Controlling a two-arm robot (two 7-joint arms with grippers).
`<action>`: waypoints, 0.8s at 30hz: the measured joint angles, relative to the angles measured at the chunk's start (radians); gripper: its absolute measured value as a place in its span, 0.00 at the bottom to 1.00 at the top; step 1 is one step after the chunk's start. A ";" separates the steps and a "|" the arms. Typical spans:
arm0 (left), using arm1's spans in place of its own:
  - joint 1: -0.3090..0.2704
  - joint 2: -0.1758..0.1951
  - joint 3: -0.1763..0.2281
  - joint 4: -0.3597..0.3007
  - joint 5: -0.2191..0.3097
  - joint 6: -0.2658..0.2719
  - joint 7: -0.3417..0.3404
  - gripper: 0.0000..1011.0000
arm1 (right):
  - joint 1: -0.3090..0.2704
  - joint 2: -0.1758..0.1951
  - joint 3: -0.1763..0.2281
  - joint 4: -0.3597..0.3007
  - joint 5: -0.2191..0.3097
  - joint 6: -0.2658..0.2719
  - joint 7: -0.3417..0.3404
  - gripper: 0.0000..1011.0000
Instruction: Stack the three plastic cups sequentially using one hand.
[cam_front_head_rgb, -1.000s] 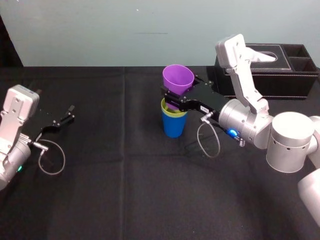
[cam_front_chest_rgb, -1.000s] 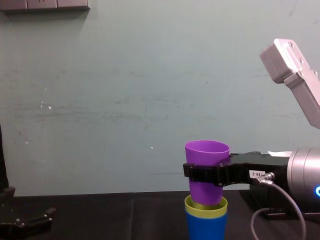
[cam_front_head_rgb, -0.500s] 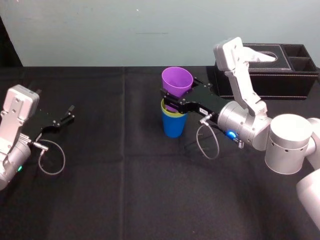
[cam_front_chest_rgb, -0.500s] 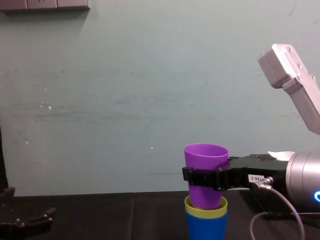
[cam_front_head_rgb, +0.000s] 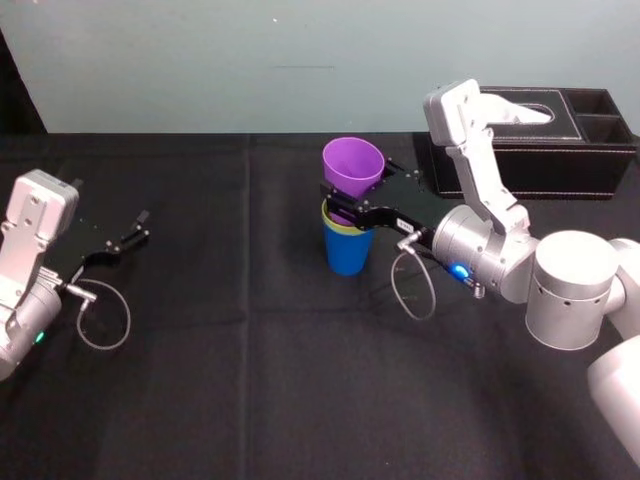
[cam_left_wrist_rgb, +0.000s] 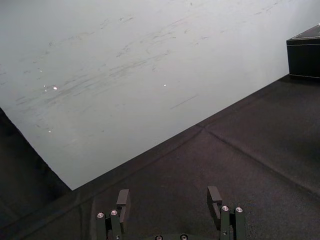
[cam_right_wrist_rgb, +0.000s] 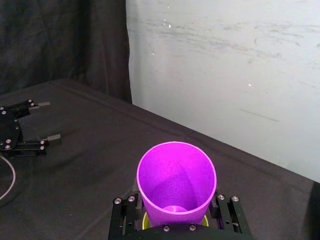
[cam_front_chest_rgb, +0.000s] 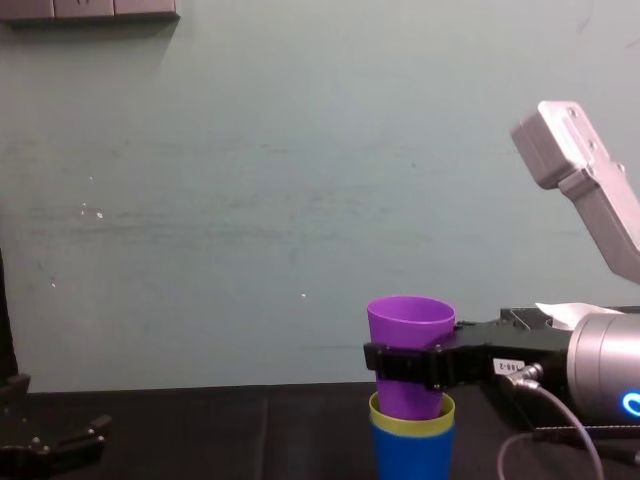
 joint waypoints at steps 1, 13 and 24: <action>0.000 0.000 0.000 0.000 0.000 0.000 0.000 1.00 | 0.000 -0.001 0.000 0.002 0.000 0.000 0.000 0.72; 0.000 0.000 0.000 0.000 0.000 0.000 0.000 1.00 | -0.002 -0.008 -0.001 0.034 -0.005 -0.007 0.003 0.72; 0.000 0.000 0.000 0.000 0.000 0.000 0.000 1.00 | -0.008 -0.010 -0.009 0.051 -0.015 -0.018 0.007 0.72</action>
